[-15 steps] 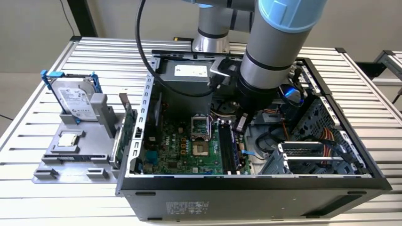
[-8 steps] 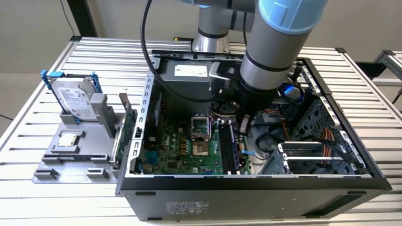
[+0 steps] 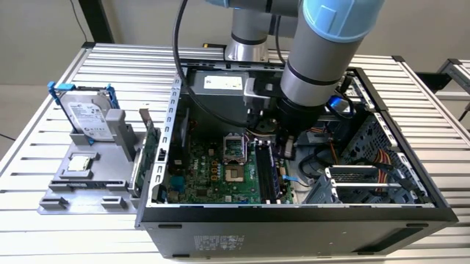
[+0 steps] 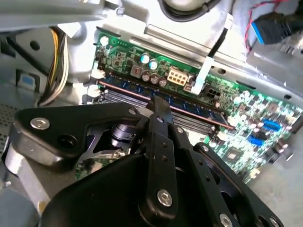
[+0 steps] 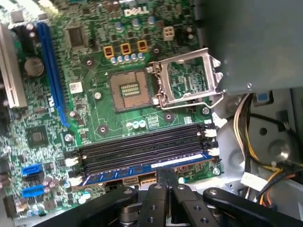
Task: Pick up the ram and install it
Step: 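Press down the ram until it locks into place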
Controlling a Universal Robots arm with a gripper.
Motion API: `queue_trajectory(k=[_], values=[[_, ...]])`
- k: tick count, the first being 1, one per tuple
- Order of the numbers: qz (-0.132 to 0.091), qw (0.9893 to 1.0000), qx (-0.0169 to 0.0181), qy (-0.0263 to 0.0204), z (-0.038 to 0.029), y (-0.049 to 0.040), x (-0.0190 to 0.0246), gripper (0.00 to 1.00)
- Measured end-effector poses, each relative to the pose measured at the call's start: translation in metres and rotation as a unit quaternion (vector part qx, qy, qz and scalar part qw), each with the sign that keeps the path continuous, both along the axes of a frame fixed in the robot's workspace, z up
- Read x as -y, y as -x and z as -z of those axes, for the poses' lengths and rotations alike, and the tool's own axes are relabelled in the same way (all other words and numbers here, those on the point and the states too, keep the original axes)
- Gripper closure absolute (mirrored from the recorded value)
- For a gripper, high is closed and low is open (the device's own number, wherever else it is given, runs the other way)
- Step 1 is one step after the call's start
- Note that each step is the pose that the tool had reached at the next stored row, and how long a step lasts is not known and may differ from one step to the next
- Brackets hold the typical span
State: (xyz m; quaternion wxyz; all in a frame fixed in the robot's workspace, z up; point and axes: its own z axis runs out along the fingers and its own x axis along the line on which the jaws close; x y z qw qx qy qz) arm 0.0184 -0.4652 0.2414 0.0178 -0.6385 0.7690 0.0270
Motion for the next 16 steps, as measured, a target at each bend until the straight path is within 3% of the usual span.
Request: queue_trajectory(k=[4, 7, 11, 16], values=[[-0.036, 0.9994, 0.0000, 0.0002, 0.0012, 0.0000, 0.0000, 1.00], [-0.062, 0.9981, 0.0003, 0.0001, 0.0015, 0.0000, 0.0001, 1.00], [-0.064, 0.9979, 0.0003, 0.0001, 0.0016, -0.0005, 0.0002, 1.00], [-0.066, 0.9978, 0.0003, 0.0002, 0.0021, -0.0007, 0.0104, 1.00]])
